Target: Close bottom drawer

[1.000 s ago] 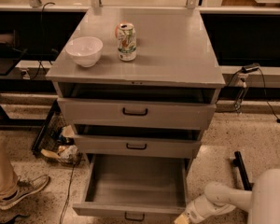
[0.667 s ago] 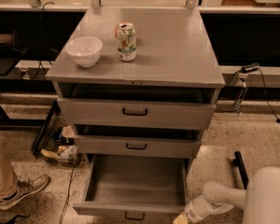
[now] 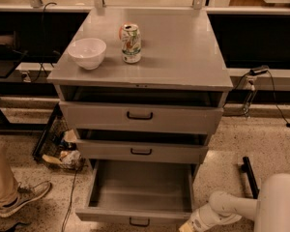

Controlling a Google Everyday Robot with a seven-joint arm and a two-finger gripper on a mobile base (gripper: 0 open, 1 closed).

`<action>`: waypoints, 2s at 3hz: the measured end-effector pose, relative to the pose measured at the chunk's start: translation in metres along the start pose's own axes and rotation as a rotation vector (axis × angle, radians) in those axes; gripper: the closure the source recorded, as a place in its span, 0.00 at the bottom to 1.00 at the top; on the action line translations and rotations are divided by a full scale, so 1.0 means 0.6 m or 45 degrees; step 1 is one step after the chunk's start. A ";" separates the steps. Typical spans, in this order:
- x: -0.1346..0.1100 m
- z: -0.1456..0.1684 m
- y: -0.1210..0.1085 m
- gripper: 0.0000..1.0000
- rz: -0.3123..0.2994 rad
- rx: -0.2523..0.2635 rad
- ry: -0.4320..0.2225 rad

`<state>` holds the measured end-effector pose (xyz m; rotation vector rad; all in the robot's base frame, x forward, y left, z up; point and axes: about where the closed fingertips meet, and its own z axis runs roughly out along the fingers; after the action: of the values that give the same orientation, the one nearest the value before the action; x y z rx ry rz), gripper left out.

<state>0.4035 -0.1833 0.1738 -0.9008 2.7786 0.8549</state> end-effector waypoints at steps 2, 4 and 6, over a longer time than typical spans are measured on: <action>-0.009 0.005 -0.008 1.00 -0.003 0.039 -0.032; -0.044 0.060 -0.020 1.00 -0.022 0.097 -0.177; -0.107 0.069 -0.044 1.00 -0.048 0.126 -0.314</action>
Offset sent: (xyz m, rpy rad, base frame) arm 0.0069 0.0013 -0.0036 -0.0114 -0.0361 -0.0179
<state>0.4681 -0.1455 0.1431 -0.7716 2.5592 0.7585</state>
